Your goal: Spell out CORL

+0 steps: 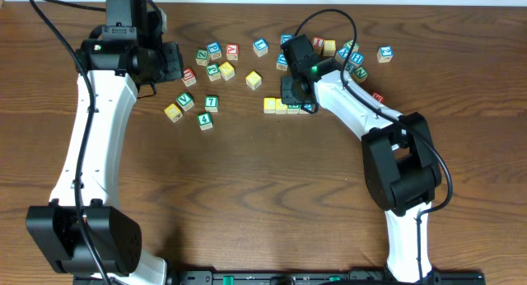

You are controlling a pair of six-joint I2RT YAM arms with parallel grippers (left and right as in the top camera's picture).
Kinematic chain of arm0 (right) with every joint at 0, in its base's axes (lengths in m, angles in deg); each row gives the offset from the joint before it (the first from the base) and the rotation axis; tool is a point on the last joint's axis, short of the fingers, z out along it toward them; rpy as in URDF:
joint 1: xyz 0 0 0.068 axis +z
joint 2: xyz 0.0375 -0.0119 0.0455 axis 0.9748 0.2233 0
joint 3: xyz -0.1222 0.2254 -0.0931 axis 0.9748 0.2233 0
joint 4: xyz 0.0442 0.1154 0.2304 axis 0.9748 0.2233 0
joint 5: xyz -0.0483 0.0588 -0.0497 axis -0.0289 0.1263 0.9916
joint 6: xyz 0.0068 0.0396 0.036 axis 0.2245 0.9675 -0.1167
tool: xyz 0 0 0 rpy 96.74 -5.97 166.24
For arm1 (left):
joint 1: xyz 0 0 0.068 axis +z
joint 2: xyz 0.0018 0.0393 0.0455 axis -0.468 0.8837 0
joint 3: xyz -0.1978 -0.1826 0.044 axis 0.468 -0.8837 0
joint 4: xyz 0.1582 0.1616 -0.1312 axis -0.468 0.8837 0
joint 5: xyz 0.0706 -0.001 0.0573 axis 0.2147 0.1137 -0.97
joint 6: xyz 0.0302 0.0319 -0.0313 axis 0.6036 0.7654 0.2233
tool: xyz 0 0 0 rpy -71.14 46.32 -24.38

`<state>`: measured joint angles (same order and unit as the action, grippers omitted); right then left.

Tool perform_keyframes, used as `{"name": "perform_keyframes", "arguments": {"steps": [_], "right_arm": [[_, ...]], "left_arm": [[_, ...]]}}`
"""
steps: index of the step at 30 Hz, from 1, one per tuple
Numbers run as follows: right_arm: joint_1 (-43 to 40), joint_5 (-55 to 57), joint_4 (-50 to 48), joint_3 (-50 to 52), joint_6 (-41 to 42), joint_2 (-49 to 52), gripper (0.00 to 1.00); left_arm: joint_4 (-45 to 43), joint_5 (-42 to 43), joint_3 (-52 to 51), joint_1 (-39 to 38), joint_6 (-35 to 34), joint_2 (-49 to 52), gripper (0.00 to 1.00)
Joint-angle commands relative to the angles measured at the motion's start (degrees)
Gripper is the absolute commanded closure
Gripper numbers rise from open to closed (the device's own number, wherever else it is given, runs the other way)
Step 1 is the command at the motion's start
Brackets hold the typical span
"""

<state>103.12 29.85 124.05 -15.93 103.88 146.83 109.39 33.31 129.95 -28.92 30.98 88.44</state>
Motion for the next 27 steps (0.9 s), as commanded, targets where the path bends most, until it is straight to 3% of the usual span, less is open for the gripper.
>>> {"name": "perform_keyframes", "arguments": {"steps": [1,18,27], "right_arm": [[0.9,-0.4,0.0,0.3,-1.2,0.5,0.83],[-2.2,0.3,-0.1,-0.5,-1.0,-5.0,0.78],[-5.4,0.3,6.0,1.8,6.5,-5.5,0.78]], "left_arm": [[0.3,-0.5,0.2,0.0,0.7,0.4,0.92],[0.2,-0.5,0.2,0.0,0.7,0.4,0.92],[0.2,-0.5,0.2,0.0,0.7,0.4,0.92]]}}
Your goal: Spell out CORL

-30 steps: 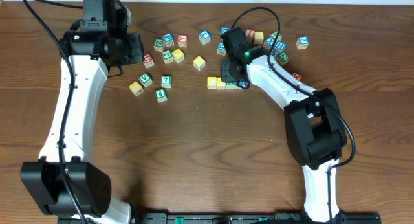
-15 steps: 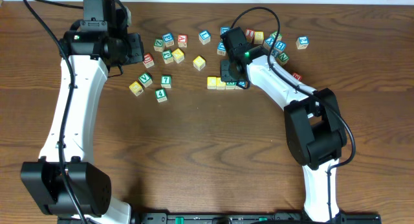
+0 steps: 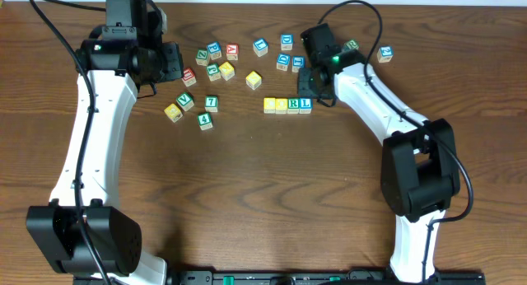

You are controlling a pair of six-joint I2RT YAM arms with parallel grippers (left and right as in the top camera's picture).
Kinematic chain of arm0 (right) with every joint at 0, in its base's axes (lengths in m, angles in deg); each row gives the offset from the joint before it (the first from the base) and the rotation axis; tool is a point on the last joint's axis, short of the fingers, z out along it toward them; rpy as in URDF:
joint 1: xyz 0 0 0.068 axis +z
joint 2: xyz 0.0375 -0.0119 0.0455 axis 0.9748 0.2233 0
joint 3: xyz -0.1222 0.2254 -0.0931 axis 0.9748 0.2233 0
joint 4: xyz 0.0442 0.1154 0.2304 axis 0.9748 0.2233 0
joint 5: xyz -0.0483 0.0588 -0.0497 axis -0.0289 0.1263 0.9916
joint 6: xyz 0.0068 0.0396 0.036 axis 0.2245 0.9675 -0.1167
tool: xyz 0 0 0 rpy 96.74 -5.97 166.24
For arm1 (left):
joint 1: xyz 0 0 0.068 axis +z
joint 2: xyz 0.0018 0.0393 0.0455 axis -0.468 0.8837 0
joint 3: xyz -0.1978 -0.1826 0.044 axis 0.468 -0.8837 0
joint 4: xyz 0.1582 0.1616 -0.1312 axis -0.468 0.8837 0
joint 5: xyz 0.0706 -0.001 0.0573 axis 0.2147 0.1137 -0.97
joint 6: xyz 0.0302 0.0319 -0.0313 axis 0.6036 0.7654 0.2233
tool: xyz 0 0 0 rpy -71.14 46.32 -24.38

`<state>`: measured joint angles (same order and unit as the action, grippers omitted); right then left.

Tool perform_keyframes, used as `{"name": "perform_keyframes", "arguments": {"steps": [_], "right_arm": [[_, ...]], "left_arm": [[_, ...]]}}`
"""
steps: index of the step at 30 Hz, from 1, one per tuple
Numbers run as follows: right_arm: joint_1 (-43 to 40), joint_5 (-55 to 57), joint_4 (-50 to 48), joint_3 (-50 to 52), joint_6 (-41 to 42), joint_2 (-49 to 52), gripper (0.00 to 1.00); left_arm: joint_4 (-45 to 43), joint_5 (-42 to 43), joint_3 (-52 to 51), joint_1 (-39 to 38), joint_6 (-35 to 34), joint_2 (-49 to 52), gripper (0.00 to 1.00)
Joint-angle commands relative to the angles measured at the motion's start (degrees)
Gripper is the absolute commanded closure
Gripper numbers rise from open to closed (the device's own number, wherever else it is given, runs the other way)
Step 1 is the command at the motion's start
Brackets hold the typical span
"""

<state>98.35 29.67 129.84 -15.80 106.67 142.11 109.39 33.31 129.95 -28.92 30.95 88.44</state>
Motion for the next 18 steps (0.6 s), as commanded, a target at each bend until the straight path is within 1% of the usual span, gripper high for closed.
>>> {"name": "perform_keyframes", "arguments": {"steps": [1,9,18], "right_arm": [[-0.7,0.5,0.0,2.3,4.2,-0.8,0.78],[-0.3,0.0,-4.5,7.9,4.9,-0.8,0.78],[-0.1,-0.7,-5.8,8.4,4.7,-0.8,0.78]], "left_arm": [[0.3,-0.5,0.2,0.0,0.7,0.4,0.92],[0.3,-0.3,0.2,0.0,0.7,0.4,0.92],[0.3,-0.3,0.2,0.0,0.7,0.4,0.92]]}}
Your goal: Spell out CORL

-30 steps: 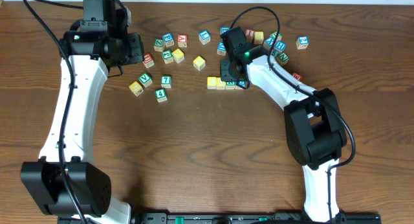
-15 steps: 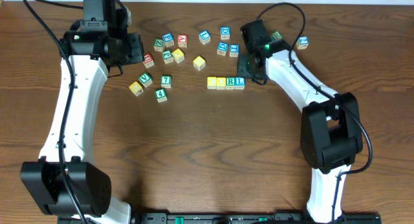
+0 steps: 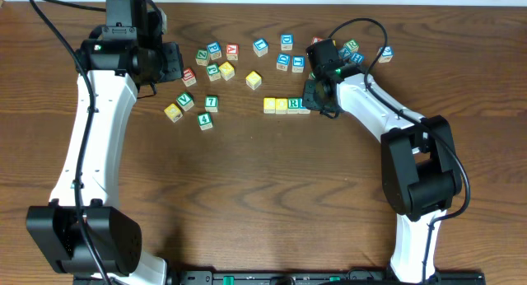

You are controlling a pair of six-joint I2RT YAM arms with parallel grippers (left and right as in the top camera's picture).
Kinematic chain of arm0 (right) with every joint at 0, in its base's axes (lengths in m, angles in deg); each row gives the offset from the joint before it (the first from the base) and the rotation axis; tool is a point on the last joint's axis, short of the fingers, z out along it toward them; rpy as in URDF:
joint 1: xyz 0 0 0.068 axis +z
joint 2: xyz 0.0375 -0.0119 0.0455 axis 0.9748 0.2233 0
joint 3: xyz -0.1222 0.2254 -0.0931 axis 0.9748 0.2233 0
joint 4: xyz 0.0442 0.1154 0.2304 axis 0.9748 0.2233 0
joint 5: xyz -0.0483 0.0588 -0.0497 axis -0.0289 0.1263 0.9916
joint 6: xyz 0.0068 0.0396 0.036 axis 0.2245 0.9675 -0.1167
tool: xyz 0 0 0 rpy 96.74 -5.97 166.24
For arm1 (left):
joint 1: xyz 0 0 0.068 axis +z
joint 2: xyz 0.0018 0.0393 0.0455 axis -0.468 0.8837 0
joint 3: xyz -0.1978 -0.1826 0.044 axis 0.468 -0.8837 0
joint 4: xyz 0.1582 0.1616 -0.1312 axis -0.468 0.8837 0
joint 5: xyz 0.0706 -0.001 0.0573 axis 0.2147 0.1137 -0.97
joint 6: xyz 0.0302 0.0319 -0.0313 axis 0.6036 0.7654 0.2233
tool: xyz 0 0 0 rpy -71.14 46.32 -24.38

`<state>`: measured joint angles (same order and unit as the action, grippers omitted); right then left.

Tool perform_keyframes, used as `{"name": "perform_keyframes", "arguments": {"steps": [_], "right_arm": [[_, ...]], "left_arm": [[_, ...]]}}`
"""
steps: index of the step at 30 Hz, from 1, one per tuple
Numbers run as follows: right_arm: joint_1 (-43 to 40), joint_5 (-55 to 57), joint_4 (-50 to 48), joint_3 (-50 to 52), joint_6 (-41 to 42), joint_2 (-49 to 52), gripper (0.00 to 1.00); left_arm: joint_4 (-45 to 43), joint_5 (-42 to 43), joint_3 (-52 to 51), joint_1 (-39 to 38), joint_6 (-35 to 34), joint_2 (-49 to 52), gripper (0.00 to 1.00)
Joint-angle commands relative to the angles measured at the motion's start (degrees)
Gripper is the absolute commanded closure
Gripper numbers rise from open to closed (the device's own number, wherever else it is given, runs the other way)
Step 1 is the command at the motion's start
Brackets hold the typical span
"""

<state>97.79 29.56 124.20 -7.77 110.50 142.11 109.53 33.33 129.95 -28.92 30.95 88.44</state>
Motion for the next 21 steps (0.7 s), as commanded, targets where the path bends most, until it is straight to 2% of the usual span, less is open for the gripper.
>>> {"name": "perform_keyframes", "arguments": {"steps": [1,13,21], "right_arm": [[0.6,-0.5,-0.2,0.4,0.8,-0.8,0.78],[0.2,-0.3,-1.7,0.0,-0.3,-1.1,0.77],[-0.9,-0.3,-1.2,-1.5,-2.2,-5.3,0.68]], "left_arm": [[0.2,-0.3,0.2,0.0,0.7,0.4,0.92],[0.1,-0.3,-0.4,0.0,0.7,0.4,0.92],[-0.2,0.1,-0.6,-0.1,0.4,0.6,0.92]]}}
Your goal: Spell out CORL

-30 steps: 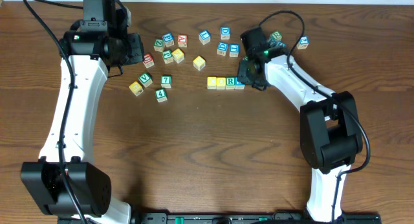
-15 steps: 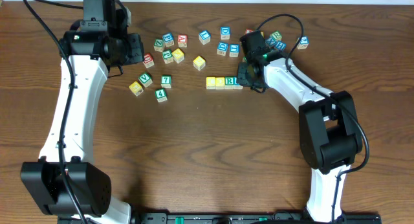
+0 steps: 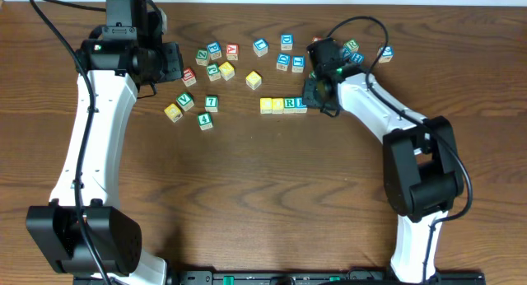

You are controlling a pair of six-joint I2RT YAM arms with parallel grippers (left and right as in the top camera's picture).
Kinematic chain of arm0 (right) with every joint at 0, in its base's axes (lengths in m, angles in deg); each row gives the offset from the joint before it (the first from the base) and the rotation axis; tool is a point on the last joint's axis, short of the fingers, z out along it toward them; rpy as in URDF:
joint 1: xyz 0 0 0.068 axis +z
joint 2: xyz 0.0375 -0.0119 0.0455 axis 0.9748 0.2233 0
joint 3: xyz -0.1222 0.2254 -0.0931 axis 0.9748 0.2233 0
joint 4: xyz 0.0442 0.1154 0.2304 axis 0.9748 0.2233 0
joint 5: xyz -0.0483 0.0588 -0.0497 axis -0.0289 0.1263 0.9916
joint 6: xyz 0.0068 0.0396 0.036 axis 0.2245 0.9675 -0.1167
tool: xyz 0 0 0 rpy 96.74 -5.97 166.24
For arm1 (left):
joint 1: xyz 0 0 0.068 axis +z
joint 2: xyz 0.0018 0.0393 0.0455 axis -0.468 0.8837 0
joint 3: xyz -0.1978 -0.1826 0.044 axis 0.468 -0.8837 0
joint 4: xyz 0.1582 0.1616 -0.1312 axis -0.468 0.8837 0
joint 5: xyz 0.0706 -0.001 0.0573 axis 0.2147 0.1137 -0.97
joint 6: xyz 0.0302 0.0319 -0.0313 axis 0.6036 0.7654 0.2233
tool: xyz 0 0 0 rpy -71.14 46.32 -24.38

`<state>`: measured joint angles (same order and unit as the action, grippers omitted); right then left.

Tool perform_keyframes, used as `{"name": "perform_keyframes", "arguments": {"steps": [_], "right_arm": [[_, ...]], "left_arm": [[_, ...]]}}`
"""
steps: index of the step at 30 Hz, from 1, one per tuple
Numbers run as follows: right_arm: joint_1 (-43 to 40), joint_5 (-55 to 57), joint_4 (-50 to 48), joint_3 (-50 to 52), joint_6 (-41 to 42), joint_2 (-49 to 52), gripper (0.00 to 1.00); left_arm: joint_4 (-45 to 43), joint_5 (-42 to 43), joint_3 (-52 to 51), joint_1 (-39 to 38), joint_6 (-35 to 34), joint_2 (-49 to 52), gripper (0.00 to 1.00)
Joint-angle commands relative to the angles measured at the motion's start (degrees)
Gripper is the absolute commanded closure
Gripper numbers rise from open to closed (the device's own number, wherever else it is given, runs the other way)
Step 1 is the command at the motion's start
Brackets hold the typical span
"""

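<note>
Four letter blocks lie touching in a row at mid-table: a yellow block (image 3: 266, 105), a second yellow block (image 3: 278, 105), a green-lettered R block (image 3: 291, 104) and a blue-lettered block (image 3: 302, 105). My right gripper (image 3: 314, 99) is low against the row's right end and partly covers the blue block. Its fingers are hidden under the wrist. My left gripper (image 3: 171, 63) hangs at the far left back, away from the row, and its fingers cannot be made out.
Loose letter blocks are scattered along the back: a cluster (image 3: 216, 61), a lone yellow block (image 3: 254, 79), a few blue ones (image 3: 285, 53), and several behind the right arm (image 3: 356, 51). Three more blocks (image 3: 191, 106) sit left of the row.
The row of four blocks has shifted slightly left, with the right gripper still against its right end. The left arm has not moved.
At first the right gripper was down over the row's right end. Then it was raised at the back, and four blocks showed in a row. Then it stood low beside the row's right end, and now the row sits a little further left.
</note>
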<state>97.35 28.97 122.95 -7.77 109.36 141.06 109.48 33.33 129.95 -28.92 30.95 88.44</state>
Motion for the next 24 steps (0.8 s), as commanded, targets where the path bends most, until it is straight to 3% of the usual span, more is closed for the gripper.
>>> {"name": "perform_keyframes", "arguments": {"steps": [1,5,21,24], "right_arm": [[-0.4,0.3,0.1,-1.5,-1.0,-4.7,0.68],[-0.5,-1.4,0.5,-1.5,0.8,-4.8,0.67],[-3.7,-3.4,3.2,-1.5,1.6,-4.8,0.65],[-3.7,-3.4,3.3,-1.5,1.5,-4.8,0.64]], "left_arm": [[-0.3,1.3,-0.6,-0.2,0.3,0.7,0.92],[-2.0,4.5,-0.6,-1.8,0.1,2.4,0.92],[-18.5,4.2,-0.6,-18.2,-2.3,20.1,0.92],[-22.5,2.8,-0.6,-19.8,-5.4,22.3,0.92]]}}
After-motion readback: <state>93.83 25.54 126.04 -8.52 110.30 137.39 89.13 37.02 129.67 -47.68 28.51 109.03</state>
